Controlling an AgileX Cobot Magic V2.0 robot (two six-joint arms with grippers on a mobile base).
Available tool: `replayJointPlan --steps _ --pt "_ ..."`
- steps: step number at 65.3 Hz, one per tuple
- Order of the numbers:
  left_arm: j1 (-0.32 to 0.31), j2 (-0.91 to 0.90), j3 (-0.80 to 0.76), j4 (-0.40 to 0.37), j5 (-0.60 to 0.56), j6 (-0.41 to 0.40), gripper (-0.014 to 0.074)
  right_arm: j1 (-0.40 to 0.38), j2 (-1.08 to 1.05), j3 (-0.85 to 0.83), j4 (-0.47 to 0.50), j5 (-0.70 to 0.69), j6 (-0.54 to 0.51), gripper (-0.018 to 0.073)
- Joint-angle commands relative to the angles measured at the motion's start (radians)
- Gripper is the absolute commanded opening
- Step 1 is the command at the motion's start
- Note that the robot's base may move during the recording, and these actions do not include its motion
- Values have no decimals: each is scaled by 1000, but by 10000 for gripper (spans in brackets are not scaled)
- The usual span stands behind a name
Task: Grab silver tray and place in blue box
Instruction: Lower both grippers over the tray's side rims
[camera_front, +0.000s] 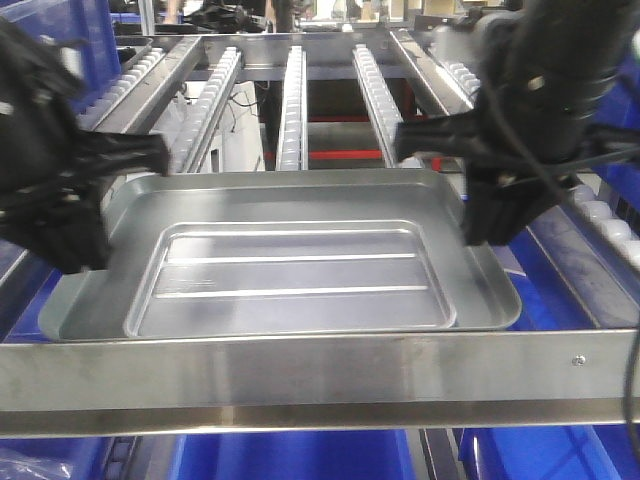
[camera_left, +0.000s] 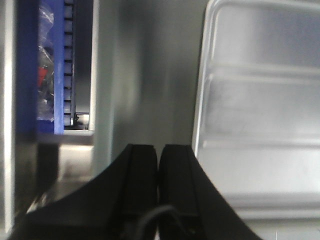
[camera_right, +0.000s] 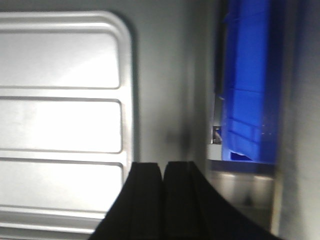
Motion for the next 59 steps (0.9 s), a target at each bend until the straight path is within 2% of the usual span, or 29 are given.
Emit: replayJointPlan --steps 1,11,25,33,37,52,59 --pt "-7 2 -72 5 -33 1 -6 2 -6 -52 44 -36 -80 59" --pt "-8 51 -151 -7 34 21 -6 4 26 -74 49 -32 -101 59" --pt "-8 66 -193 -18 44 25 -6 4 50 -79 49 -37 -101 59" --pt "-11 68 -193 -110 48 121 -6 4 48 -79 49 -42 -102 59" --pt "-13 68 -193 -137 36 142 -6 4 48 -79 49 -45 -102 59" --pt "-13 68 -193 -137 18 140 -6 4 48 -79 49 -60 -102 59" --pt "-13 68 -193 -95 24 57 -6 4 48 -79 49 -60 -102 59"
